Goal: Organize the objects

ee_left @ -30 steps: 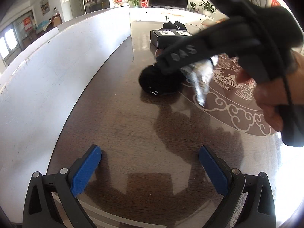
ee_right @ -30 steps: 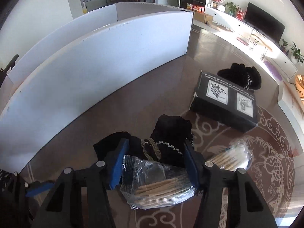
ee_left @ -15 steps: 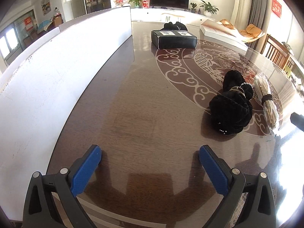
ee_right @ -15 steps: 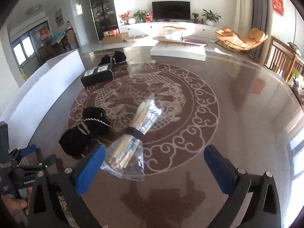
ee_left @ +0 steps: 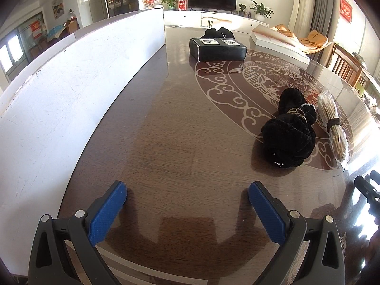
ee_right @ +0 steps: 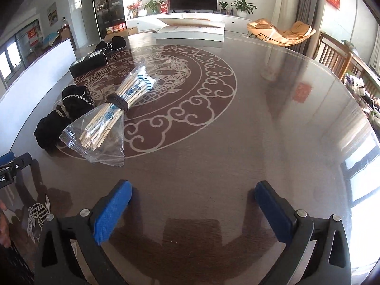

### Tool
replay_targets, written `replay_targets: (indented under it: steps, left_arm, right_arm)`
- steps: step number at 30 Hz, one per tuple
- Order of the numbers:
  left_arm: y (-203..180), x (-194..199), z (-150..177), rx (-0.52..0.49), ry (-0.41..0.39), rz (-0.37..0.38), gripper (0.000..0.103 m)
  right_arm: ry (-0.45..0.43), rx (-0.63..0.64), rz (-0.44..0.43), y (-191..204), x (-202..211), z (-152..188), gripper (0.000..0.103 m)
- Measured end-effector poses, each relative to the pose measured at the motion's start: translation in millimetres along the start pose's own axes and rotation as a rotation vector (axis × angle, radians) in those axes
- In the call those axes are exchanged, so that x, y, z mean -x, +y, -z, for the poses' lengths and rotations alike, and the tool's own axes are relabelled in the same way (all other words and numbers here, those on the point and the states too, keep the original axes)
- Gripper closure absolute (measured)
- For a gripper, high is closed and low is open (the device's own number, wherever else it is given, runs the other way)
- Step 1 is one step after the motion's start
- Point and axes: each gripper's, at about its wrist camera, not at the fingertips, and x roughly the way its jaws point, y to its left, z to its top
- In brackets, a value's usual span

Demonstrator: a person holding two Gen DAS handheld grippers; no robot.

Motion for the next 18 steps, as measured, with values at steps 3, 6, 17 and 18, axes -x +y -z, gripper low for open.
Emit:
replay_targets:
  steps: [3,6,17,18]
  left_arm:
    - [0.0,0.0,0.1,0.0,0.0,0.0,0.0]
    - [-0.2,-0.4,-0.2,0.0,0.0,0.0,0.0]
    - [-0.7,-1.8,0.3,0.0,0.001,0.001,0.0]
    - [-0.6,-1.6,0.4,0.0,0.001,0.001,0.0]
  right_arm:
    - [0.0,0.0,0.0,0.0,-0.1,0.0,0.0]
    - [0.0,0.0,0.0,0.0,-0.2,-0.1,0.0]
    - [0.0,-0.001,0.0,-0.1,-0.4,-0.1,0.0]
    - [0.0,-0.001,0.0,0.1,-0.4,-0.1,0.0]
